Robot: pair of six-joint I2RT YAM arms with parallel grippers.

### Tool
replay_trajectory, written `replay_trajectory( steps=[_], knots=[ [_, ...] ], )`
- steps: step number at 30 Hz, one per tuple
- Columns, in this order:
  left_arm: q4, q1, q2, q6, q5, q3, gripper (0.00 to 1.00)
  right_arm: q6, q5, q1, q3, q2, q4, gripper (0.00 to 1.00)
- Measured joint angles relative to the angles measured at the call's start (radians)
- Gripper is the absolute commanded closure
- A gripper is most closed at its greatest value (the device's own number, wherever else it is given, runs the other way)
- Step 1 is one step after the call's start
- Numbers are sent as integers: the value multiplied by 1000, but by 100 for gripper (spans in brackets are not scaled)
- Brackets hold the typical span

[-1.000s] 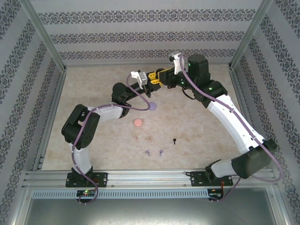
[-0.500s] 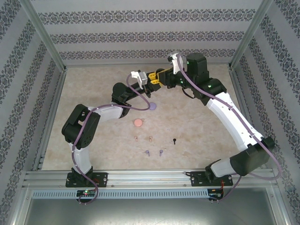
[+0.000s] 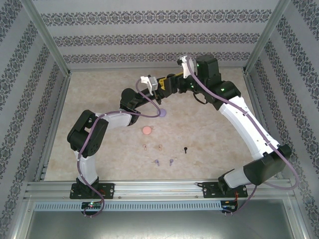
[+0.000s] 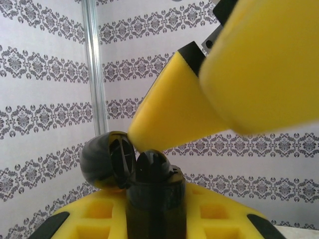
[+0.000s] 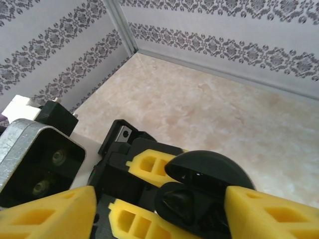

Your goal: Insert the wireless bluetooth earbuds into the charging case

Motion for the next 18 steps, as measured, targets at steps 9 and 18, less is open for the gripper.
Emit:
replay_trajectory(
  steps=[9,18],
  knots=[
    [5,0,6,0,-4,0,100,213,13,-132,-52,-152,51,21],
    [6,1,5,4,-19,-11,100,339,113,-167,-370,-275,-5,27]
  ],
)
